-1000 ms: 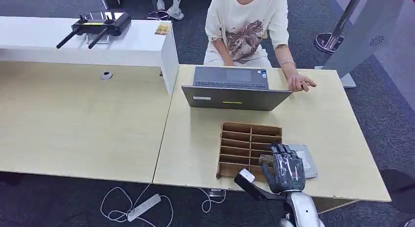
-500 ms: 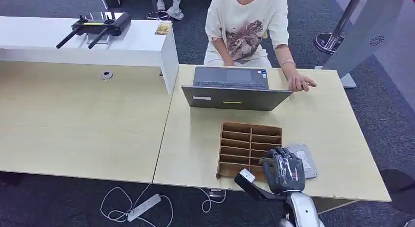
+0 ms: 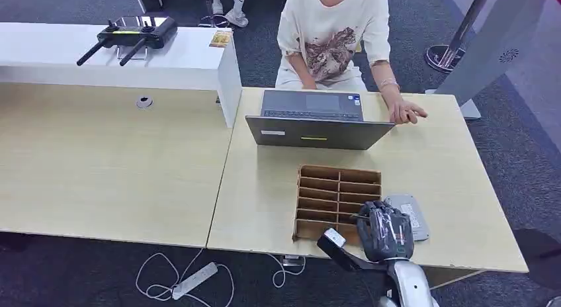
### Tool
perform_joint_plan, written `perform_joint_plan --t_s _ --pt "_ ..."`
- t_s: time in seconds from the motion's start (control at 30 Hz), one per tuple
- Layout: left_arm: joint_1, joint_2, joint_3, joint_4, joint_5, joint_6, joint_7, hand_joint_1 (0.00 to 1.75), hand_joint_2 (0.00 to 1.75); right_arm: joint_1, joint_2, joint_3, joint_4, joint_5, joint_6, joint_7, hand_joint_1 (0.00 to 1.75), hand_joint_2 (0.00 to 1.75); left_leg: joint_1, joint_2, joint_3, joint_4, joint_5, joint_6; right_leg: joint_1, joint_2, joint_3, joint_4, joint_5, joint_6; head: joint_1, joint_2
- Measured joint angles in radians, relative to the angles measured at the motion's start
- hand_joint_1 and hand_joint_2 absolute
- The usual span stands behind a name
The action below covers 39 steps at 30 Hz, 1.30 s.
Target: Pass the card to the sensor for recognition and then transmit it.
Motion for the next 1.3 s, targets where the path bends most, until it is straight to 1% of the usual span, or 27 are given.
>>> perform_joint_plan --t_s 0.07,0.1,0.13,0.23,0.27,0.33,0.37,0.4,0.43,0.5,0.57,0.63,0.67,0.7,0.77,0.8,0.83,0.87,1.03,1.2,1.3 --pt "0.0 0.0 0.0 0.0 -0.001 0.0 0.0 0.0 1.75 0.002 0.0 0.0 -0.001 0.0 0.0 0.0 1.27 1.75 0.0 0.0 0.0 0.0 0.0 0.0 0.0 0.0 0.0 0.0 0.0 0.0 0.0 0.0" --pt "0.0 0.0 0.0 0.0 -0.001 0.0 0.0 0.0 1.75 0.002 0.0 0.0 -0.001 0.0 0.0 0.0 1.27 1.75 0.0 0.0 0.0 0.0 0.0 0.0 0.0 0.0 0.0 0.0 0.0 0.0 0.0 0.0" --pt "0.0 0.0 0.0 0.0 -0.001 0.0 0.0 0.0 1.75 0.002 0.0 0.0 -0.002 0.0 0.0 0.0 1.31 1.75 0.0 0.0 0.0 0.0 0.0 0.0 0.0 0.0 0.0 0.0 0.0 0.0 0.0 0.0" --pt "0.0 0.0 0.0 0.0 -0.001 0.0 0.0 0.0 1.75 0.005 0.0 0.0 -0.005 0.001 0.0 0.0 1.29 1.75 0.0 0.0 0.0 0.0 0.0 0.0 0.0 0.0 0.0 0.0 0.0 0.0 0.0 0.0" --pt "0.0 0.0 0.0 0.0 -0.002 0.0 0.0 0.0 1.75 0.008 0.0 0.0 -0.006 0.001 0.0 0.0 1.34 1.75 0.0 0.0 0.0 0.0 0.0 0.0 0.0 0.0 0.0 0.0 0.0 0.0 0.0 0.0" --pt "0.0 0.0 0.0 0.0 -0.002 0.0 0.0 0.0 1.75 0.008 0.0 0.0 -0.006 0.001 0.0 0.0 1.33 1.75 0.0 0.0 0.0 0.0 0.0 0.0 0.0 0.0 0.0 0.0 0.0 0.0 0.0 0.0" --pt "0.0 0.0 0.0 0.0 -0.002 0.0 0.0 0.0 1.75 0.009 0.0 0.0 -0.006 0.001 0.0 0.0 1.36 1.75 0.0 0.0 0.0 0.0 0.0 0.0 0.0 0.0 0.0 0.0 0.0 0.0 0.0 0.0" --pt "0.0 0.0 0.0 0.0 -0.002 0.0 0.0 0.0 1.75 0.01 0.0 0.0 -0.008 0.001 0.0 0.0 1.36 1.75 0.0 0.0 0.0 0.0 0.0 0.0 0.0 0.0 0.0 0.0 0.0 0.0 0.0 0.0" --pt "0.0 0.0 0.0 0.0 -0.002 0.0 0.0 0.0 1.75 0.011 0.0 0.0 -0.009 0.001 0.0 -0.002 1.43 1.75 0.0 0.0 0.0 0.0 0.0 0.0 0.0 0.0 0.0 0.0 0.0 0.0 0.0 0.0" --pt "0.0 0.0 0.0 0.0 -0.002 0.0 0.0 0.0 1.75 0.014 0.0 0.0 -0.013 0.001 -0.002 -0.009 1.41 1.75 0.0 0.0 0.0 0.0 0.0 0.0 0.0 0.0 0.0 0.0 0.0 0.0 0.0 0.0" --pt "0.0 0.0 0.0 0.0 -0.001 0.0 0.0 0.0 1.75 0.016 0.0 0.0 -0.018 0.002 -0.002 -0.018 1.5 1.75 0.0 0.0 0.0 0.0 0.0 0.0 0.0 0.0 0.0 0.0 0.0 0.0 0.0 0.0" --pt "0.0 0.0 0.0 0.0 -0.001 0.003 0.0 0.0 1.75 0.017 0.0 0.0 -0.023 0.002 -0.003 -0.021 1.54 1.75 0.0 0.0 0.0 0.0 0.0 0.0 0.0 0.0 0.0 0.0 0.0 0.0 0.0 0.0" --pt "0.0 0.0 0.0 0.0 -0.001 0.003 0.0 0.0 1.75 0.018 0.0 0.0 -0.025 0.001 -0.003 -0.024 1.59 1.75 0.0 0.0 0.0 0.0 0.0 0.0 0.0 0.0 0.0 0.0 0.0 0.0 0.0 0.0" --pt "0.0 0.0 0.0 0.0 0.0 0.005 0.0 0.0 1.75 0.018 0.0 0.0 -0.028 0.001 -0.005 -0.028 1.59 1.75 0.0 0.0 0.0 0.0 0.0 0.0 0.0 0.0 0.0 0.0 0.0 0.0 0.0 0.0" --pt "0.0 0.0 0.0 0.0 0.0 0.006 0.0 0.0 1.75 0.019 0.0 0.0 -0.035 0.0 -0.006 -0.031 1.71 1.75 0.0 0.0 0.0 0.0 0.0 0.0 0.0 0.0 0.0 0.0 0.0 0.0 0.0 0.0" --pt "0.0 0.0 0.0 0.0 0.0 0.006 0.0 0.0 1.75 0.02 0.0 0.0 -0.039 0.0 -0.008 -0.033 1.71 1.75 0.0 0.0 0.0 0.0 0.0 0.0 0.0 0.0 0.0 0.0 0.0 0.0 0.0 0.0" --pt "0.0 0.0 0.0 0.0 0.0 0.007 0.0 0.0 1.75 0.021 0.0 0.0 -0.042 0.0 -0.01 -0.035 1.75 1.75 0.0 0.0 0.0 0.0 0.0 0.0 0.0 0.0 0.0 0.0 0.0 0.0 0.0 0.0" --pt "0.0 0.0 0.0 0.0 0.0 0.008 0.0 0.0 1.75 0.022 0.0 0.0 -0.045 0.0 -0.011 -0.036 1.73 1.75 0.0 0.0 0.0 0.0 0.0 0.0 0.0 0.0 0.0 0.0 0.0 0.0 0.0 0.0" --pt "0.0 -0.001 0.0 0.0 0.0 0.01 0.0 0.0 1.75 0.027 0.0 0.0 -0.059 -0.015 -0.016 -0.048 1.75 1.75 0.0 0.0 0.0 0.0 0.0 0.0 0.0 0.0 0.0 0.0 0.0 0.0 0.0 0.0" --pt "0.0 -0.001 0.0 0.0 -0.001 0.011 0.0 0.0 1.75 0.032 0.0 0.0 -0.076 -0.048 -0.014 -0.065 1.73 1.75 0.0 0.0 0.0 0.0 0.0 0.0 0.0 0.0 0.0 0.0 0.0 0.0 0.0 0.0" --pt "0.0 -0.001 0.0 0.0 -0.001 0.013 -0.002 0.0 1.75 0.037 0.0 0.0 -0.086 -0.069 -0.014 -0.078 1.75 1.75 0.0 0.0 0.0 0.0 0.0 0.0 0.0 0.0 0.0 0.0 0.0 0.0 0.0 0.0"
